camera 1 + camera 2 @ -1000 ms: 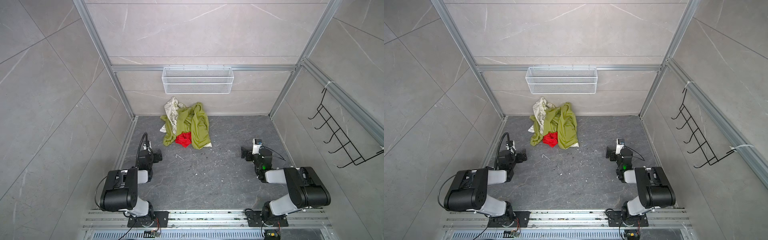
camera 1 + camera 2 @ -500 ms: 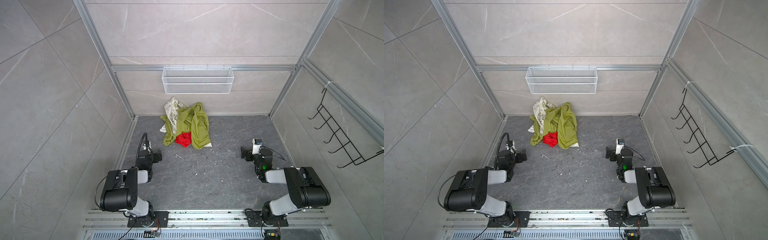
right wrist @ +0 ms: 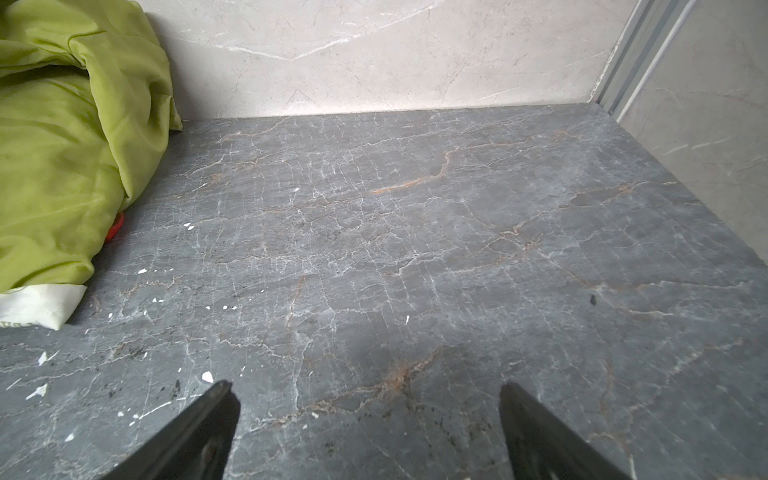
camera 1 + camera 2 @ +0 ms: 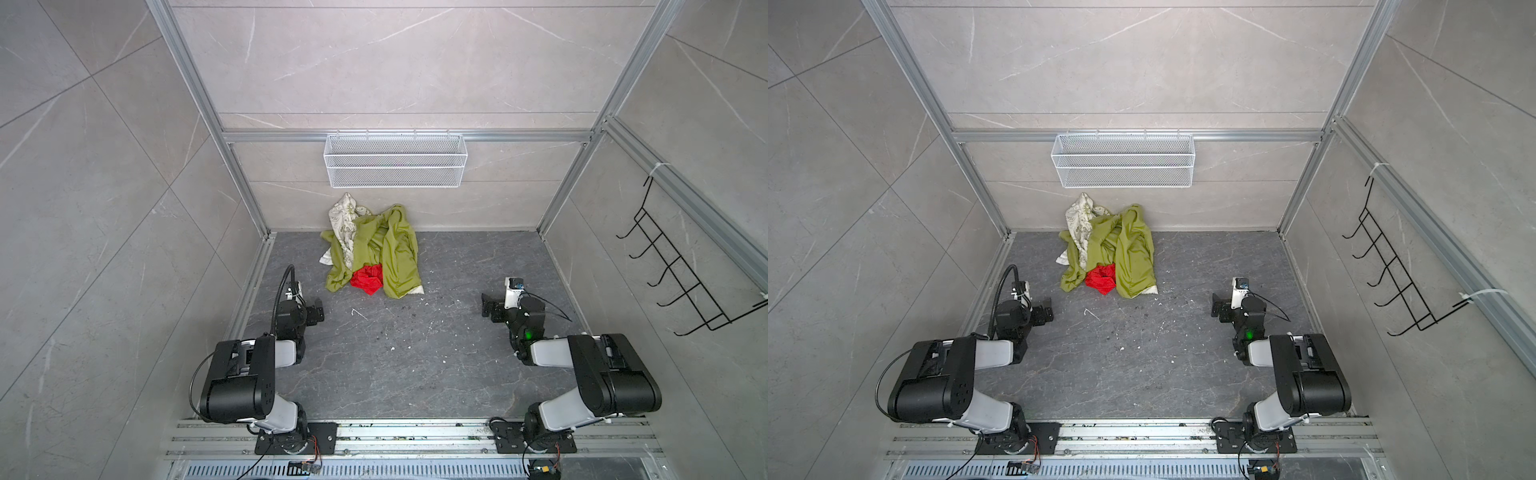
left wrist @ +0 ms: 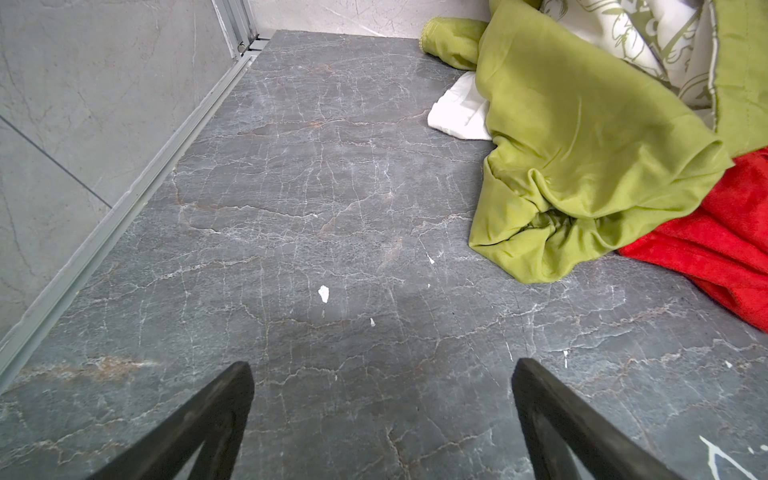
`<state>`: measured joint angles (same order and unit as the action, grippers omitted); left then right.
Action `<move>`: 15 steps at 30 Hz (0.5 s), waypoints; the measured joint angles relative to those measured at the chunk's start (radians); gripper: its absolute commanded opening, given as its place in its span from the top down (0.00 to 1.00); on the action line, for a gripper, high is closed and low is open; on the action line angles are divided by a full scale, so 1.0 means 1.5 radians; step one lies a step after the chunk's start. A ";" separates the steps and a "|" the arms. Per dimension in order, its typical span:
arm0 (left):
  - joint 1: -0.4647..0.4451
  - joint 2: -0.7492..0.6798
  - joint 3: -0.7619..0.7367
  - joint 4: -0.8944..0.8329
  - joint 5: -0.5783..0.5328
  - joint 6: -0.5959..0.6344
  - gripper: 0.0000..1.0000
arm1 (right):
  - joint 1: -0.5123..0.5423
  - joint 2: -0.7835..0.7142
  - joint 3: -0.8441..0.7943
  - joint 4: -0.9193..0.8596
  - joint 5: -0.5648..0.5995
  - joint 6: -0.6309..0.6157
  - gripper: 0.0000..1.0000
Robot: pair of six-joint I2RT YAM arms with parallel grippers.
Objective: Pick out a specific cloth from the pile
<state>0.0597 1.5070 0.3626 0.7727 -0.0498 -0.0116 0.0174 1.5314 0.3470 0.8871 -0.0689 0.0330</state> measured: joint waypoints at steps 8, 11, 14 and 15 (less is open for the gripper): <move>0.000 0.000 0.000 0.000 0.000 0.000 0.00 | 0.000 0.000 0.000 0.000 0.001 0.000 0.01; 0.000 0.000 0.000 0.000 0.000 0.000 0.00 | 0.000 0.000 0.000 0.000 0.011 0.001 0.00; 0.000 0.000 0.000 0.000 0.000 0.000 0.00 | 0.000 0.000 0.000 0.000 0.019 0.001 0.00; 0.000 0.000 0.000 0.000 0.000 0.000 0.00 | 0.000 0.000 0.000 0.000 0.020 0.001 0.00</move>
<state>0.0597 1.5070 0.3626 0.7727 -0.0498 -0.0116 0.0170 1.5314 0.3470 0.8871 -0.0391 0.0341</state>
